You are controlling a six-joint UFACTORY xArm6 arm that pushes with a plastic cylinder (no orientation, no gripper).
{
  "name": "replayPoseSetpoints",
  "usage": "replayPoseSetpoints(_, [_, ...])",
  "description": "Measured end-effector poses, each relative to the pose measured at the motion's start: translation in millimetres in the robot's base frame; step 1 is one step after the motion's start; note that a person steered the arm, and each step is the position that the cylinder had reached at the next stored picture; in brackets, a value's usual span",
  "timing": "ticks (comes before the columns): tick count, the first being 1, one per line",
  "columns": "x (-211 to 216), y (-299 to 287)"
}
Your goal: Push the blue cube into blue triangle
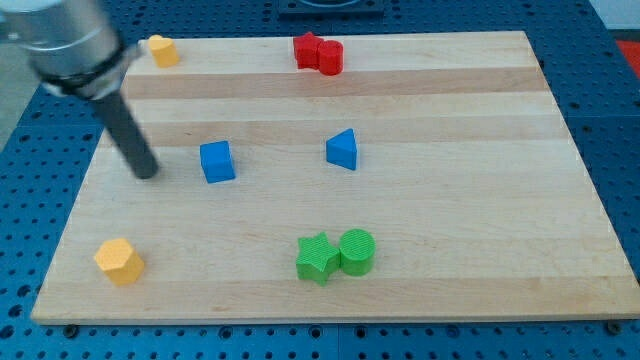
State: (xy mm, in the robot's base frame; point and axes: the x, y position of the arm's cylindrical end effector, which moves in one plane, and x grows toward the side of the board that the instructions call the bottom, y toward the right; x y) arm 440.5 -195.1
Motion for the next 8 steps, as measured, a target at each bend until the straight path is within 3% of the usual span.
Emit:
replayPoseSetpoints(1, [-19.4, 74.7])
replayPoseSetpoints(2, [-19.5, 107.9])
replayPoseSetpoints(3, [-9.8, 37.9])
replayPoseSetpoints(4, [28.2, 1.4])
replayPoseSetpoints(7, [6.6, 154.7])
replayPoseSetpoints(8, [17.3, 138.7])
